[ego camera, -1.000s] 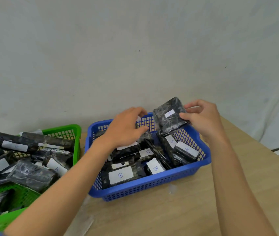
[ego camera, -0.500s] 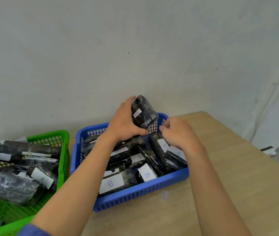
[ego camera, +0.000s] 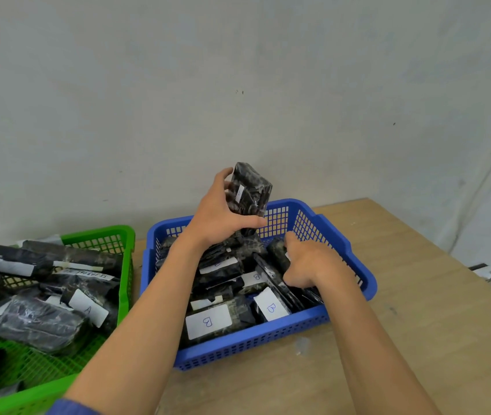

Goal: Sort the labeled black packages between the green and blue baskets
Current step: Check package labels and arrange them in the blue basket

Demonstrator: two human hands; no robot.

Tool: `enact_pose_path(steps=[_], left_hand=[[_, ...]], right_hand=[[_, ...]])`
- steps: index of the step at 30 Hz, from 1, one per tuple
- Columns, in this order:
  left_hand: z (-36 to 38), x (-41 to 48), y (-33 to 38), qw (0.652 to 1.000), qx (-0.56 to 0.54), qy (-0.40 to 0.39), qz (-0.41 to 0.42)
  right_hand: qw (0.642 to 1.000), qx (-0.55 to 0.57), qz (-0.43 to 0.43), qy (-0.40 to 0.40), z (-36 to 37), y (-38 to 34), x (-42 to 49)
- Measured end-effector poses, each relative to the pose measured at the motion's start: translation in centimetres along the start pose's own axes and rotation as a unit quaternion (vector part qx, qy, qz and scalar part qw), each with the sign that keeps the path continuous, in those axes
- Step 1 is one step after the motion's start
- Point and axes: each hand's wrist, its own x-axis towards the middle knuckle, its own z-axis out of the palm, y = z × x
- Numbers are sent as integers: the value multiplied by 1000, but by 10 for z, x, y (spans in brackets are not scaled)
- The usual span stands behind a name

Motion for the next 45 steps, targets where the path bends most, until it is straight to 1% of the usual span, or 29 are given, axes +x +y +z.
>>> enact_pose_path(steps=[3, 7, 9, 12, 17, 19, 21, 24, 27, 30, 36, 42, 45], left_hand=[[0, 0, 1, 1000, -10, -6, -7], [1, -2, 2, 1000, -8, -15, -11], [2, -3, 3, 1000, -2, -18, -8], [2, -4, 6, 1000, 12, -17, -5], [17, -8, 13, 991, 113, -62, 27], [30, -7, 18, 980, 172, -94, 41], [43, -4, 22, 960, 238, -144, 39], [56, 3, 22, 923, 315, -221, 20], [67, 10, 25, 897, 362, -253, 19], [75, 16, 27, 891, 368, -264, 8], [76, 16, 26, 886, 384, -260, -2], [74, 11, 23, 864, 422, -275, -27], [67, 7, 18, 841, 448, -303, -27]], right_hand=[[1000, 10, 5, 6, 3, -1, 2], [993, 103, 18, 47, -7, 15, 3], [982, 167, 19, 89, -16, 25, -1], [953, 256, 14, 158, -30, 40, -10], [917, 319, 16, 240, -48, 69, -26], [904, 343, 15, 256, -52, 81, -32], [896, 362, 16, 257, -54, 90, -38], [897, 371, 7, 241, -55, 92, -40], [897, 376, -3, 232, -55, 92, -41], [901, 372, -9, 225, -55, 91, -40], [925, 326, -18, 194, -50, 86, -32], [950, 245, -11, 194, -46, 68, -26], [958, 208, -11, 198, -43, 59, -24]])
